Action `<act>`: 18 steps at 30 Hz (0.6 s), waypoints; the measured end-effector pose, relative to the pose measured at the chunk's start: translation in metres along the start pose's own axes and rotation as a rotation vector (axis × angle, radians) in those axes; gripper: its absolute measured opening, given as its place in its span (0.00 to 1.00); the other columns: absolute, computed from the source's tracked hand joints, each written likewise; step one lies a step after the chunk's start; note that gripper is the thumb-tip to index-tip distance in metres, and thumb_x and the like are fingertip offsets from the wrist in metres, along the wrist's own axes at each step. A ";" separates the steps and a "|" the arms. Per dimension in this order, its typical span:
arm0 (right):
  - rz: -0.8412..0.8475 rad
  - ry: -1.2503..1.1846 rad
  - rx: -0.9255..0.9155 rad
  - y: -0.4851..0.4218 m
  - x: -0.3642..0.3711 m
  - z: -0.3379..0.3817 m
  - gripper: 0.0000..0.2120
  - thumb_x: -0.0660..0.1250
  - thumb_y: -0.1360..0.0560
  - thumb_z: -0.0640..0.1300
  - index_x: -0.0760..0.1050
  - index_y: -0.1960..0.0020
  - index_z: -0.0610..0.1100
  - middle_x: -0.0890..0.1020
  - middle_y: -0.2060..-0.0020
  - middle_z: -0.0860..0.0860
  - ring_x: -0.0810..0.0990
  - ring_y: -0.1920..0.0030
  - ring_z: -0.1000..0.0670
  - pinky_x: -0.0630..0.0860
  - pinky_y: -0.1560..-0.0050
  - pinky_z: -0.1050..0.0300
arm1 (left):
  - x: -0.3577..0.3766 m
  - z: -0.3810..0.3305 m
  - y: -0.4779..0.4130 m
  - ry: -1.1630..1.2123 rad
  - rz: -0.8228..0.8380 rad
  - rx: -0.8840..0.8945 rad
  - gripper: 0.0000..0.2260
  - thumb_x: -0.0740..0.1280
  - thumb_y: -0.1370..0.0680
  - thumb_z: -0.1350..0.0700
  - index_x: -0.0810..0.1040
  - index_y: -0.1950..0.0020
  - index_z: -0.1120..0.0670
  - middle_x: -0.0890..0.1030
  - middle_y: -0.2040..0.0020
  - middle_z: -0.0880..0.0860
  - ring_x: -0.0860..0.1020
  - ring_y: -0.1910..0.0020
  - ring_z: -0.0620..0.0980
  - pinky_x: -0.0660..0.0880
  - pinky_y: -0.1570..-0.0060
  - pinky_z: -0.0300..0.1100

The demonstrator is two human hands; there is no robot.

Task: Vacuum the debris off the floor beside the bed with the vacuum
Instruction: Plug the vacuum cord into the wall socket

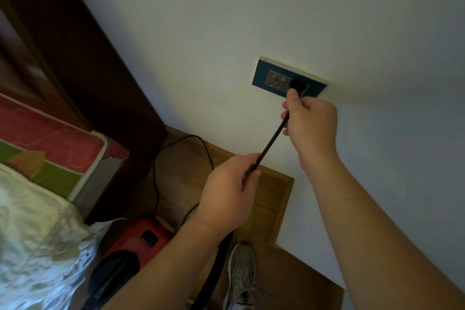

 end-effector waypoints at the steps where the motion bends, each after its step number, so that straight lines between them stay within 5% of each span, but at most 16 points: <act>1: 0.001 0.017 -0.005 0.001 0.000 0.001 0.18 0.64 0.19 0.52 0.81 0.60 0.41 0.83 0.66 0.47 0.81 0.63 0.49 0.82 0.53 0.41 | 0.000 0.000 0.001 -0.029 0.007 0.014 0.15 0.64 0.17 0.57 0.77 0.30 0.51 0.81 0.49 0.46 0.80 0.51 0.42 0.80 0.50 0.41; 5: 0.008 0.108 -0.045 0.003 -0.003 0.000 0.19 0.63 0.18 0.53 0.79 0.61 0.42 0.82 0.65 0.44 0.81 0.62 0.45 0.82 0.58 0.45 | 0.000 0.000 0.005 -0.209 0.057 0.073 0.21 0.63 0.16 0.57 0.68 0.23 0.51 0.79 0.44 0.47 0.78 0.50 0.43 0.80 0.50 0.43; 8: 0.019 0.283 -0.141 0.005 -0.011 0.002 0.16 0.62 0.18 0.52 0.78 0.58 0.44 0.79 0.65 0.51 0.77 0.64 0.53 0.70 0.66 0.62 | -0.002 -0.002 0.008 -0.303 0.105 0.067 0.27 0.63 0.16 0.56 0.58 0.19 0.51 0.76 0.36 0.48 0.76 0.43 0.44 0.79 0.45 0.44; 12: 0.011 0.486 -0.258 0.011 -0.022 0.010 0.14 0.63 0.18 0.49 0.77 0.37 0.43 0.81 0.50 0.49 0.78 0.52 0.52 0.71 0.55 0.61 | -0.009 -0.007 0.016 -0.375 0.192 0.079 0.31 0.63 0.17 0.54 0.51 0.17 0.51 0.67 0.25 0.48 0.69 0.31 0.45 0.72 0.34 0.39; 18: 0.179 0.851 -0.443 0.027 -0.029 0.024 0.20 0.61 0.18 0.46 0.69 0.26 0.43 0.74 0.33 0.44 0.71 0.33 0.45 0.72 0.40 0.53 | -0.038 -0.014 0.031 -0.544 0.277 0.006 0.31 0.59 0.16 0.48 0.49 0.17 0.51 0.54 0.18 0.51 0.53 0.19 0.49 0.53 0.22 0.46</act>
Point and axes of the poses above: each hand's wrist, its own y-axis away from the middle knuckle, its own x-axis out of the palm, z = x × y, the point moved 1 cm from there along -y, towards the middle knuckle
